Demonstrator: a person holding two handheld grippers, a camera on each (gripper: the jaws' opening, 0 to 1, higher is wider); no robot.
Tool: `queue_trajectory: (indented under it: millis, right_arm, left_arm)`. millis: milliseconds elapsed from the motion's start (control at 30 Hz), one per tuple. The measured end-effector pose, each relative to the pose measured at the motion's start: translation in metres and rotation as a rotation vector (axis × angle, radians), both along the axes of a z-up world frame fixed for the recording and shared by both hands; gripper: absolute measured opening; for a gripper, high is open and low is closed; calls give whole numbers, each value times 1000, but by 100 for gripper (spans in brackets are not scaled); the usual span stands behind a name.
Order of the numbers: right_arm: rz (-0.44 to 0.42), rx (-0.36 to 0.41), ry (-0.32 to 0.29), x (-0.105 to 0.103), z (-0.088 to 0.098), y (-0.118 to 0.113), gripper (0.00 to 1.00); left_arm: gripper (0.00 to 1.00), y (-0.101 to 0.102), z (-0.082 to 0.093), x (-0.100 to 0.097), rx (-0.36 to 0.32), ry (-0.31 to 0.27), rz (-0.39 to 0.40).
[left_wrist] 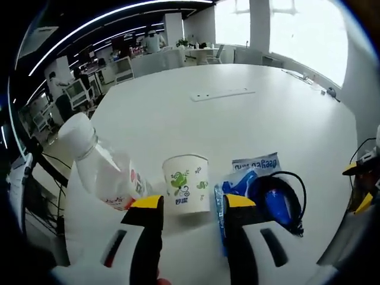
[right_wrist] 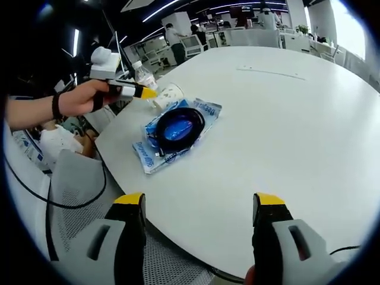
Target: Arrange the tabletop items into an orderly group along one side of the table until the central work area is clear of visible clutter.
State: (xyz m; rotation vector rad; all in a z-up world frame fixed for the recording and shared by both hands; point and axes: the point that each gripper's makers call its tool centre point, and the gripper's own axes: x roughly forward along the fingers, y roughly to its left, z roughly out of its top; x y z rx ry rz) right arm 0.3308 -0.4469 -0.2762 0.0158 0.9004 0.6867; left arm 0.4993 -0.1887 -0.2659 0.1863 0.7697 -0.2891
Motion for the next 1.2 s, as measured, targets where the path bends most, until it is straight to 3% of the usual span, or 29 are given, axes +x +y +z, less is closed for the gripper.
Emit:
queue_trajectory:
  millis: [433,667,733,933,1200]
  right_arm:
    - [9,-2,12,0,-3,1,73]
    - [9,-7,16,-1,-3,-1,73]
    - [7,-11,17,-1,-3,-3,73]
    - [-3,-14,15,0,-1,-8,73]
    - [7,-10,10,1,-1,-2,73]
  left_arm:
    - [39,6,-20,10,33,63,27]
    - [35,9,-28,14,39,85,43]
    - [30,9,-29,14,43,90,46]
    - [28,9,-26,13,68,83,34]
    - [27,10,-25,-5,78,78,12]
